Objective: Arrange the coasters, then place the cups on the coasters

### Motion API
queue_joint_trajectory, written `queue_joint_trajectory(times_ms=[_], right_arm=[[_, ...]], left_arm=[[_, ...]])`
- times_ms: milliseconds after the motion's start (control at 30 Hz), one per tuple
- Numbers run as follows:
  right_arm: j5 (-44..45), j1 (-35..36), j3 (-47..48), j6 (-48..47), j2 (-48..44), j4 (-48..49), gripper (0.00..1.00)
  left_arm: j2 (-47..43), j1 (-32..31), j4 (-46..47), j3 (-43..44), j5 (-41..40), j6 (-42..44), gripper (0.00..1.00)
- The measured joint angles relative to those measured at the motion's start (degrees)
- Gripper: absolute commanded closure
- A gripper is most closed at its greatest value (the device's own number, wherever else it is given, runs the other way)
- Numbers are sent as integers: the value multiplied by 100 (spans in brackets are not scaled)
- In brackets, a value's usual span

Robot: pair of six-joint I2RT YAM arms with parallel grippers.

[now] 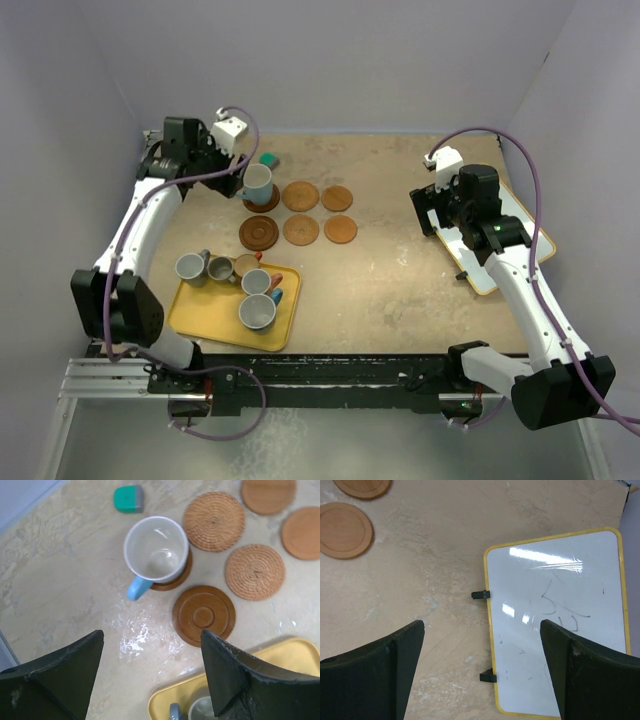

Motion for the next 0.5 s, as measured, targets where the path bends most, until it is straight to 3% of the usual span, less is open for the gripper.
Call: queue_joint_trajectory(times_ms=[267,500], right_arm=[[-2,0,0,-2,0,0,0],[-17,0,0,-22,0,0,0]], left_arm=[[-1569,-9,81,-1556,1591,1705,23],[-2044,-365,-1095,-1921,2485,3628,24]])
